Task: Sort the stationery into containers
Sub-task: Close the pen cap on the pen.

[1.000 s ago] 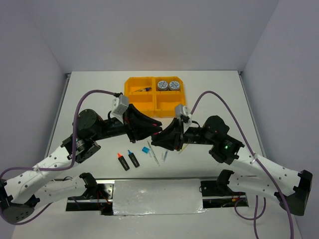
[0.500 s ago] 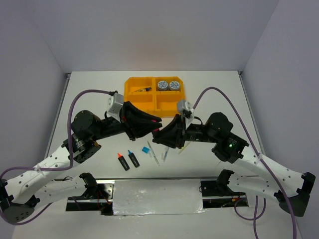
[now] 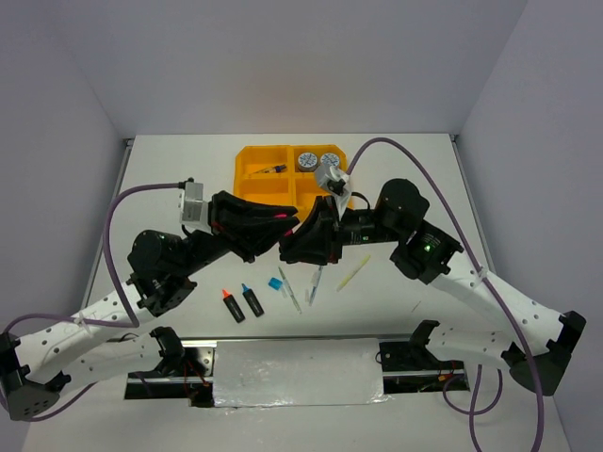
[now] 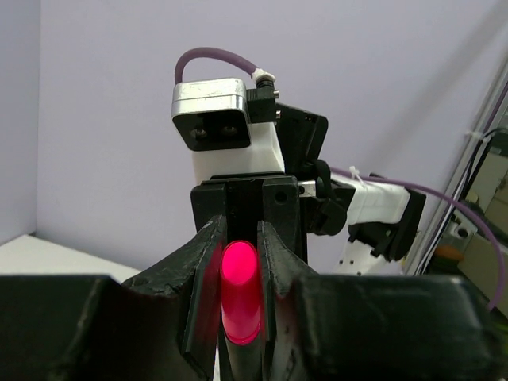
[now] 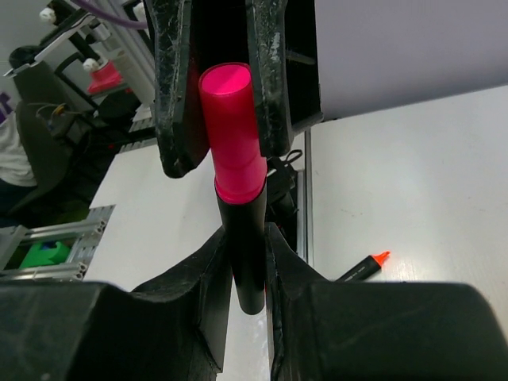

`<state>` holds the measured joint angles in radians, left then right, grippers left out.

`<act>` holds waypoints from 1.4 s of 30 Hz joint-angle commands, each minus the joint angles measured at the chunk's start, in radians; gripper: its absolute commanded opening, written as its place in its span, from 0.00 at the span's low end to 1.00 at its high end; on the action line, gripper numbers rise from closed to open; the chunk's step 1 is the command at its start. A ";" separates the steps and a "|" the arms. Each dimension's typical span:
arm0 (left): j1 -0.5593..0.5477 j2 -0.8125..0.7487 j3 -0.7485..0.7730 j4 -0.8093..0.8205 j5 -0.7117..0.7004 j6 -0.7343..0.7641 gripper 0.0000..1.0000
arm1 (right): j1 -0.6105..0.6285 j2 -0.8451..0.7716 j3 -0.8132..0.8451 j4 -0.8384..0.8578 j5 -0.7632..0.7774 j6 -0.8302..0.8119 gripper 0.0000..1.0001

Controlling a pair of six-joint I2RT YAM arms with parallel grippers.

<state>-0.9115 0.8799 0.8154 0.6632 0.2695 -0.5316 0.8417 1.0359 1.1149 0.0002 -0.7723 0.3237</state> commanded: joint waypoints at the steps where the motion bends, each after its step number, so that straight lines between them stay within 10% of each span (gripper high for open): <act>1: -0.089 0.059 -0.130 -0.269 0.185 -0.034 0.00 | -0.033 0.001 0.193 0.316 0.146 0.031 0.00; 25: -0.236 0.116 -0.251 -0.286 0.103 -0.087 0.00 | -0.069 0.187 0.669 0.008 0.114 -0.107 0.00; 33: -0.236 0.116 -0.202 -0.391 0.100 -0.036 0.00 | -0.076 0.139 0.531 0.061 0.096 -0.113 0.00; 42: -0.234 0.007 0.086 -0.724 -0.225 0.203 0.00 | -0.075 -0.055 -0.039 0.253 0.060 -0.201 0.00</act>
<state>-1.1049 0.8631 0.8989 0.3683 -0.0422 -0.4175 0.7982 1.0328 1.1255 -0.1562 -0.8673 0.1802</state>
